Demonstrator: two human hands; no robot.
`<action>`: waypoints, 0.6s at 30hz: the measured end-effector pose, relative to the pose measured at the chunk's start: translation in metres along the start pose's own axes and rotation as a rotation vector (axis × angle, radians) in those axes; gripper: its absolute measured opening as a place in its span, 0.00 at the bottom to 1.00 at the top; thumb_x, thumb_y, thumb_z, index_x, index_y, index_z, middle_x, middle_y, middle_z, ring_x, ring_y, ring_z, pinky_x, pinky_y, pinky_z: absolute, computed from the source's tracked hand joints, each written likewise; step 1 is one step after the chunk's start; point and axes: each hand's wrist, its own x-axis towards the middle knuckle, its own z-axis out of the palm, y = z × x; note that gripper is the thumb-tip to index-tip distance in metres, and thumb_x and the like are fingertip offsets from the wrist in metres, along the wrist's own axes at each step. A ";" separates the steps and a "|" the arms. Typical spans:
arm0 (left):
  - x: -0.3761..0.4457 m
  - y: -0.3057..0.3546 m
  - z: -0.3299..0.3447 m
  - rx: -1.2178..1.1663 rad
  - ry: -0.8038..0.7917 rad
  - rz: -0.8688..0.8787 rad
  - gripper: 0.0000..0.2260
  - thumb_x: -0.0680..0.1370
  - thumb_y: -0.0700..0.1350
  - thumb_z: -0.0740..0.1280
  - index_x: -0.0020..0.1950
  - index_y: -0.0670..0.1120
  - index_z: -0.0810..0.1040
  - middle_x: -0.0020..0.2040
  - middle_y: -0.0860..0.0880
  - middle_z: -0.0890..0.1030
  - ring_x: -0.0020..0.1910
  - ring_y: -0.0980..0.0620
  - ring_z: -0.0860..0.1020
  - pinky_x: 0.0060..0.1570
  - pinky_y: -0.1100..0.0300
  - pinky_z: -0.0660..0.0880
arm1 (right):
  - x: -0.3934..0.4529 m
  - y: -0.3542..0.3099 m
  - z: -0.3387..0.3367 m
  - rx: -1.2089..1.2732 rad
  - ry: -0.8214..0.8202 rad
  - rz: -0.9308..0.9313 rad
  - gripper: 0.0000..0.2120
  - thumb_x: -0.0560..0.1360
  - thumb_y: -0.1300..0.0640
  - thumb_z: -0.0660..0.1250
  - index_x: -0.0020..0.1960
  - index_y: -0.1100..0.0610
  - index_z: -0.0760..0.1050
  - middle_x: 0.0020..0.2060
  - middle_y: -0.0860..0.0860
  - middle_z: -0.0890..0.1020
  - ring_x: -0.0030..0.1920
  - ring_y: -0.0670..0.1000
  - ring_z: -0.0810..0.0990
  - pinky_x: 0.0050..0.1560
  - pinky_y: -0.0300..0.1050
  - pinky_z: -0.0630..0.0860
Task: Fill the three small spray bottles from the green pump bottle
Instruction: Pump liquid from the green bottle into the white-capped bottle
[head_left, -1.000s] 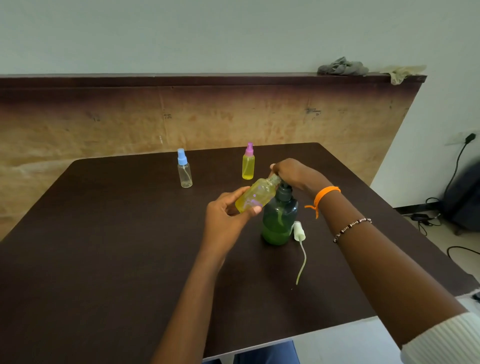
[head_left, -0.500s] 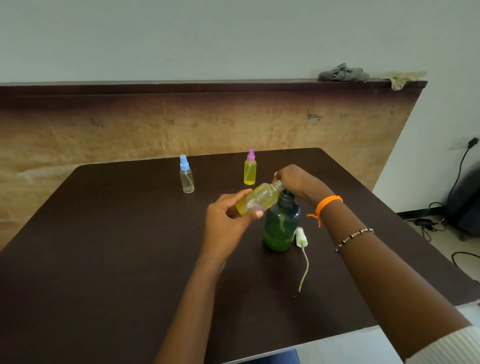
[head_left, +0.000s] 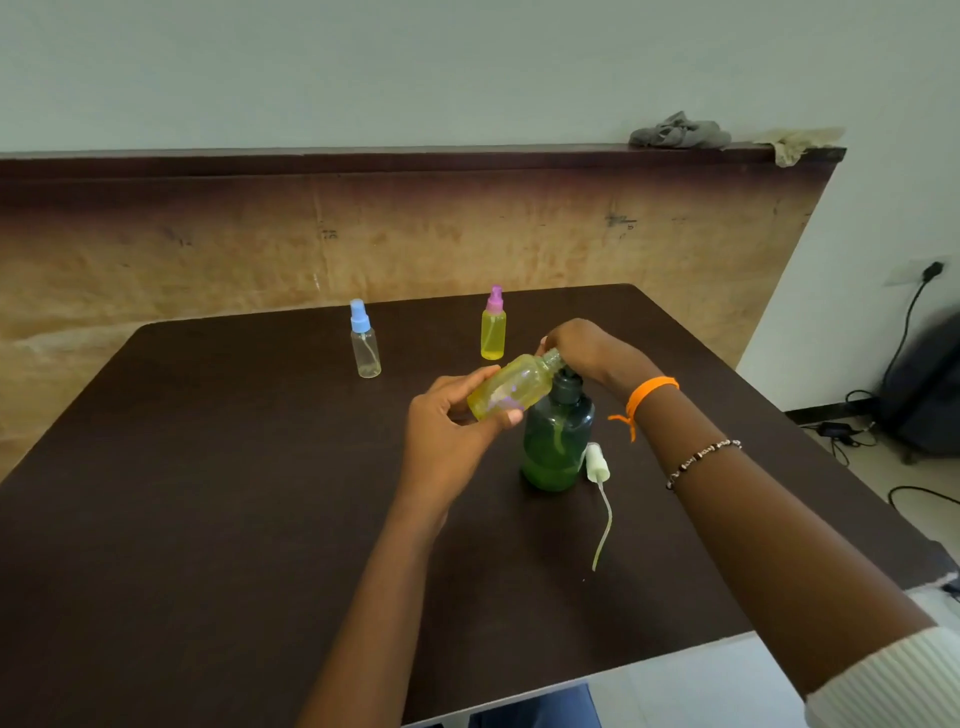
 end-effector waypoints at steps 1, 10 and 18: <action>0.000 0.000 0.000 -0.002 0.003 -0.003 0.22 0.68 0.35 0.75 0.59 0.50 0.80 0.48 0.52 0.80 0.42 0.65 0.78 0.44 0.73 0.73 | 0.000 0.001 0.000 -0.044 -0.012 -0.019 0.14 0.78 0.69 0.55 0.56 0.71 0.77 0.45 0.62 0.78 0.43 0.54 0.72 0.31 0.35 0.64; -0.002 0.003 0.000 0.000 0.005 0.013 0.21 0.68 0.36 0.75 0.58 0.52 0.79 0.48 0.52 0.80 0.43 0.63 0.79 0.47 0.70 0.75 | -0.007 -0.007 -0.005 0.132 0.006 -0.020 0.12 0.78 0.67 0.54 0.42 0.63 0.74 0.31 0.54 0.72 0.30 0.49 0.68 0.27 0.35 0.67; -0.001 -0.001 -0.001 -0.006 -0.007 -0.013 0.21 0.68 0.37 0.76 0.58 0.50 0.80 0.49 0.51 0.80 0.46 0.60 0.79 0.46 0.70 0.75 | -0.010 -0.006 0.000 0.168 0.039 -0.005 0.14 0.80 0.66 0.52 0.53 0.67 0.76 0.44 0.61 0.78 0.35 0.51 0.73 0.23 0.32 0.66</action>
